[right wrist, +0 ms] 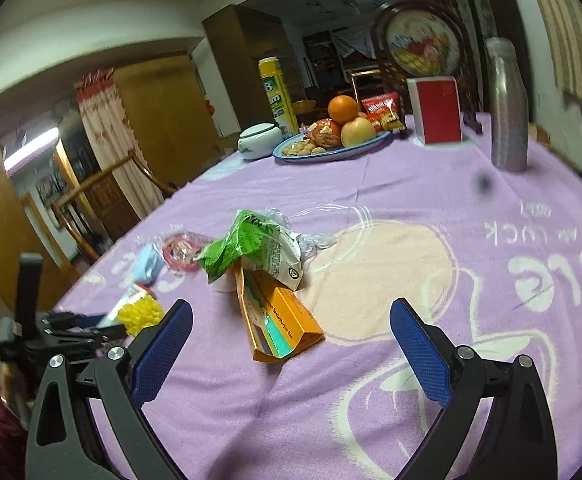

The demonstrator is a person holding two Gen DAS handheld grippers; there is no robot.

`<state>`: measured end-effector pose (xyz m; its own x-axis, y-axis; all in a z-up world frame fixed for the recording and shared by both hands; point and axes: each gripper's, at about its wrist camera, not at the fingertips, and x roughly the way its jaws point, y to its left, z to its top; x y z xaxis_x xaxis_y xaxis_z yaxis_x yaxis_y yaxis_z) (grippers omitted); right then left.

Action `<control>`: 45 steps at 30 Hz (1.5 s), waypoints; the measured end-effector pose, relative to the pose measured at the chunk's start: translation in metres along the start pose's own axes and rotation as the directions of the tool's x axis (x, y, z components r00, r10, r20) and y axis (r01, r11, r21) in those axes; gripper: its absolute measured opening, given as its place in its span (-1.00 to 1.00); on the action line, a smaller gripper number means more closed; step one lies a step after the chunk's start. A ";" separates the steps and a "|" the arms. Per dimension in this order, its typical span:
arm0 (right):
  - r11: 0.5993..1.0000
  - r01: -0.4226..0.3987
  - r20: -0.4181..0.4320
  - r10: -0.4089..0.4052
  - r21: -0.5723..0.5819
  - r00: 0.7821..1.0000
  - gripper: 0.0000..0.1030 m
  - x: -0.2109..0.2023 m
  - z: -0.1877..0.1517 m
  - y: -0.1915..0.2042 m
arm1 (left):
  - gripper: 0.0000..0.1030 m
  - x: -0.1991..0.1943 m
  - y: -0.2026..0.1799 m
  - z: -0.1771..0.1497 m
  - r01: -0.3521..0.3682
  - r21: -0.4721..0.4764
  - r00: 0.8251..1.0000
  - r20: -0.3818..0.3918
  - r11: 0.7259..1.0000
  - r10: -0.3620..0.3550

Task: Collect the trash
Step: 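Grasp the yellow puffy sponge with the right tool while the left tool grasps the white medicine box, then carry both items to the red wastebasket and open both tools to drop them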

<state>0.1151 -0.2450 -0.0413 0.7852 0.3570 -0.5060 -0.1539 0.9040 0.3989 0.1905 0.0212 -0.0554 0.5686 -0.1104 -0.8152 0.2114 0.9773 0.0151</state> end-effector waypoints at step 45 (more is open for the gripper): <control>0.987 -0.151 -0.114 0.145 -0.047 0.983 -0.42 0.036 0.012 0.078 | -0.15 -0.011 0.010 0.001 0.039 -0.103 0.996 0.078 0.994 -0.031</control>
<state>0.1380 -0.1647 -0.0193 0.6809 0.5089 -0.5266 -0.2989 0.8496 0.4346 0.1873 0.0315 -0.0456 0.6224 -0.1540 -0.7674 0.1502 0.9857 -0.0760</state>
